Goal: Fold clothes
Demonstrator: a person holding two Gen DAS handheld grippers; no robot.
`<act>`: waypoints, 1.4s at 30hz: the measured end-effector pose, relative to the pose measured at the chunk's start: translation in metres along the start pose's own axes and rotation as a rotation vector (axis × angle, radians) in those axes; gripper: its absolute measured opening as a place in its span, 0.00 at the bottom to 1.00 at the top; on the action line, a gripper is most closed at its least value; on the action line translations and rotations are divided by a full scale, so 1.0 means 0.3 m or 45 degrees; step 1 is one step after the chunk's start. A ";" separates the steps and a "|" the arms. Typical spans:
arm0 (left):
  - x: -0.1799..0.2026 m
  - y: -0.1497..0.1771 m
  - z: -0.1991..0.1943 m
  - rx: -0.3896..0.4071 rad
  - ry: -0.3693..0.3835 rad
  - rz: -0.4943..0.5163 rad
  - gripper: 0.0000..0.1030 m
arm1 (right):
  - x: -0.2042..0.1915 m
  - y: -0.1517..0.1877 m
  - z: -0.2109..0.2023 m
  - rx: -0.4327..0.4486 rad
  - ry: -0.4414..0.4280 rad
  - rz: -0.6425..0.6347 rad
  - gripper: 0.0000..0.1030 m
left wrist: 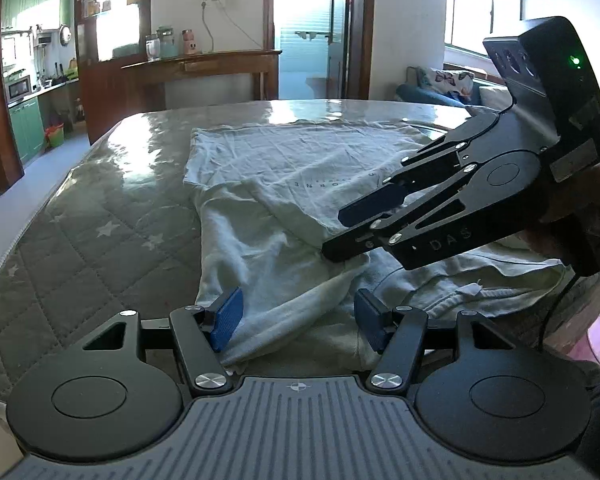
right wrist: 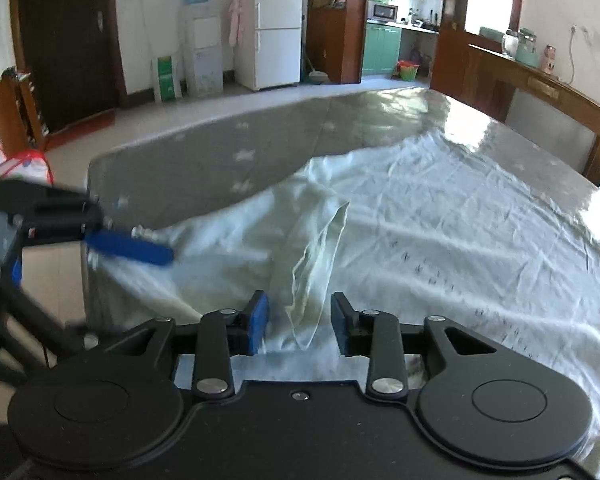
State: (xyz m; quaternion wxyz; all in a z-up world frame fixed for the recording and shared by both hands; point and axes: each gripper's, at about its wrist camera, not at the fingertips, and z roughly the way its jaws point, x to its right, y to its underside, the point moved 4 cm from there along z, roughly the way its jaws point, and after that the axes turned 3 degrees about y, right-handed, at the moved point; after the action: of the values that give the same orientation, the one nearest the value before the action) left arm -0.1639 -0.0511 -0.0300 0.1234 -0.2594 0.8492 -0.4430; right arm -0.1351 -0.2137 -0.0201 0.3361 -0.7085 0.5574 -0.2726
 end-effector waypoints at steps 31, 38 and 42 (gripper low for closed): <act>0.172 0.045 -0.116 -0.063 0.150 0.374 0.63 | 0.013 0.292 -0.392 -0.139 0.032 0.085 0.48; 0.185 0.051 -0.077 -0.094 0.162 0.426 0.55 | 0.002 0.318 -0.378 -0.146 0.050 0.043 0.30; 0.175 0.048 -0.063 -0.105 0.164 0.434 0.35 | 0.001 0.316 -0.381 -0.129 0.056 0.032 0.21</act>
State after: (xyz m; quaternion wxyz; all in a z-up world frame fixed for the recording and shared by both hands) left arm -0.2209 -0.0601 -0.0297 0.1313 -0.0875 0.9045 -0.3961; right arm -0.2794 -0.2483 -0.0226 0.2909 -0.7114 0.5866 -0.2554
